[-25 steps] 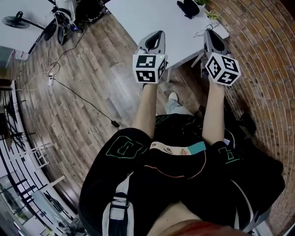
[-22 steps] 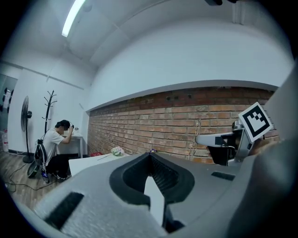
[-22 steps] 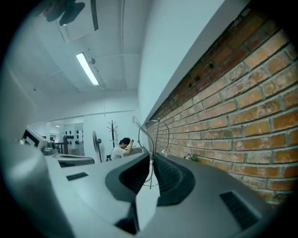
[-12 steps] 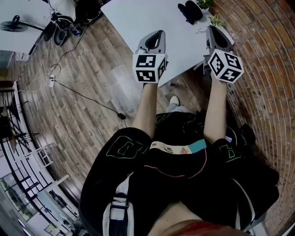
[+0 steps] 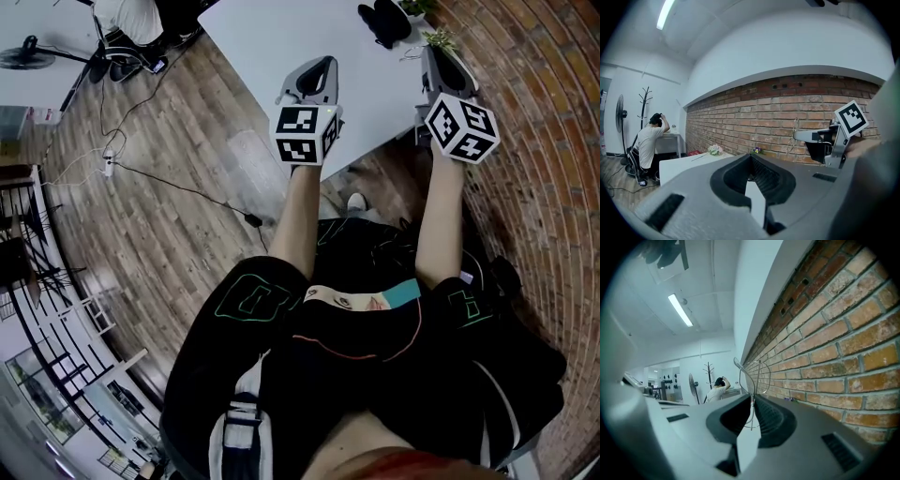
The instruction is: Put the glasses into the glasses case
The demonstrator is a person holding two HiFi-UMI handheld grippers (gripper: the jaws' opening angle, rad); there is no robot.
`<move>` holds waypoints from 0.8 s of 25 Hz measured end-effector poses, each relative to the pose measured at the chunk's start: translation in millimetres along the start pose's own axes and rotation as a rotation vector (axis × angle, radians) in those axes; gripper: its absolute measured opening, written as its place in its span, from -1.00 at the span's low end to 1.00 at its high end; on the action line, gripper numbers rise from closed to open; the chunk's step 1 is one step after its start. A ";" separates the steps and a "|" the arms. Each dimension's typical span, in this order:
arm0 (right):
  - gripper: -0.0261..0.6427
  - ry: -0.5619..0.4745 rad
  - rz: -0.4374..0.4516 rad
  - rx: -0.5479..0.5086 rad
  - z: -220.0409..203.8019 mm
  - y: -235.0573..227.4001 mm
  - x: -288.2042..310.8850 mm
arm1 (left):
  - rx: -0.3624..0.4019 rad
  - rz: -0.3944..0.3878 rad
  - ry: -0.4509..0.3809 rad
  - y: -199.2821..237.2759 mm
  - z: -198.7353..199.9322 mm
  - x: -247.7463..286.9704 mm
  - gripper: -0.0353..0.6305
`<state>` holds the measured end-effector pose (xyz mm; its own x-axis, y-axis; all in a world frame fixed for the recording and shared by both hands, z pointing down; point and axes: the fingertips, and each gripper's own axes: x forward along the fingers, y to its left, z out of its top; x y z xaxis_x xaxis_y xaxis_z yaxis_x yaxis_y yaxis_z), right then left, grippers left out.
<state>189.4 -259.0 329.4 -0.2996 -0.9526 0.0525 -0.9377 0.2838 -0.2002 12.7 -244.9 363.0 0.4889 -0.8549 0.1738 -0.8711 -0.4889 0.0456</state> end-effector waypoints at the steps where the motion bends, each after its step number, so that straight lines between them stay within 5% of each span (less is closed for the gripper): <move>1: -0.82 0.004 -0.002 0.003 -2.7 -1.7 0.3 | -0.001 -0.002 0.006 -0.8 -2.8 1.3 -0.88; 20: -0.82 0.102 -0.121 0.029 -40.1 -59.5 33.6 | -0.048 -0.149 0.111 -6.7 -41.1 89.5 -0.88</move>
<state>228.1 -303.5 382.3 -0.2022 -0.9633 0.1767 -0.9631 0.1629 -0.2143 60.4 -311.0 418.8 0.6065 -0.7480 0.2693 -0.7922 -0.5972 0.1254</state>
